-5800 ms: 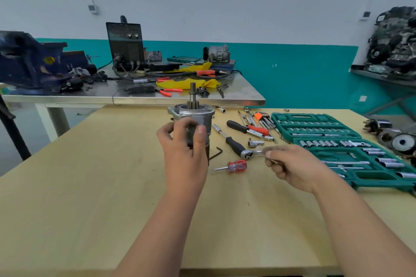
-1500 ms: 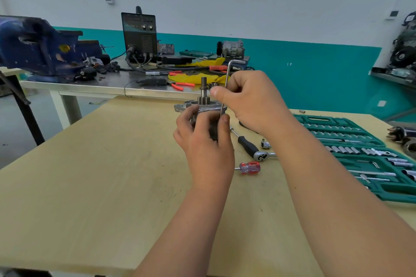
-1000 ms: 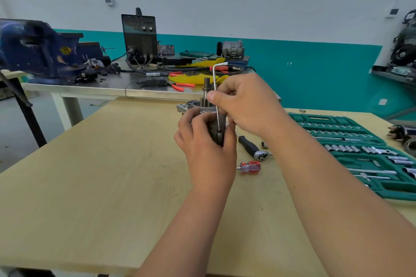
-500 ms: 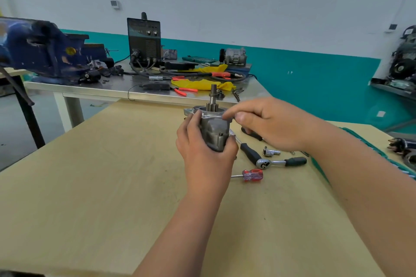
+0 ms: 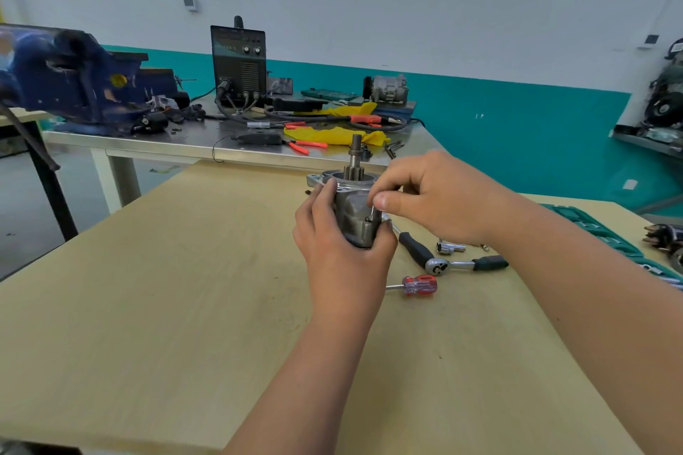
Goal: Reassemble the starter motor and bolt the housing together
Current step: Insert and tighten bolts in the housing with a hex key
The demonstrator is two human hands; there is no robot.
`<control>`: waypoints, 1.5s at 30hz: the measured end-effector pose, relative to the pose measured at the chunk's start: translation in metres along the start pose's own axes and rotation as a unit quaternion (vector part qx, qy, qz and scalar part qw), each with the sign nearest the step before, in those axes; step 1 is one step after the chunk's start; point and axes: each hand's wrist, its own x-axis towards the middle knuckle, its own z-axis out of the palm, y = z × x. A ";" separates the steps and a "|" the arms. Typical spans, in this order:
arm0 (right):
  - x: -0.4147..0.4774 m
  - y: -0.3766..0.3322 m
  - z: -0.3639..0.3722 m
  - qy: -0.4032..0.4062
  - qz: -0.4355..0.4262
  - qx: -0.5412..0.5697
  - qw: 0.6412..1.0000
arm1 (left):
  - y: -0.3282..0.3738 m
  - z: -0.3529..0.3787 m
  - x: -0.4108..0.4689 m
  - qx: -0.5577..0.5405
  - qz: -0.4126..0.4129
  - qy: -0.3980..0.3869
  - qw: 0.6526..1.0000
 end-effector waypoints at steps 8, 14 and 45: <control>0.005 0.001 -0.001 -0.019 -0.018 0.027 0.999 | 0.000 -0.004 0.001 -0.012 -0.008 -0.010 1.000; 0.013 -0.001 0.001 -0.039 -0.037 0.007 0.999 | -0.001 -0.012 0.005 -0.007 -0.006 -0.025 1.000; 0.005 -0.014 -0.025 -0.114 -0.034 -0.183 0.976 | 0.006 0.009 -0.016 0.055 0.032 -0.082 0.995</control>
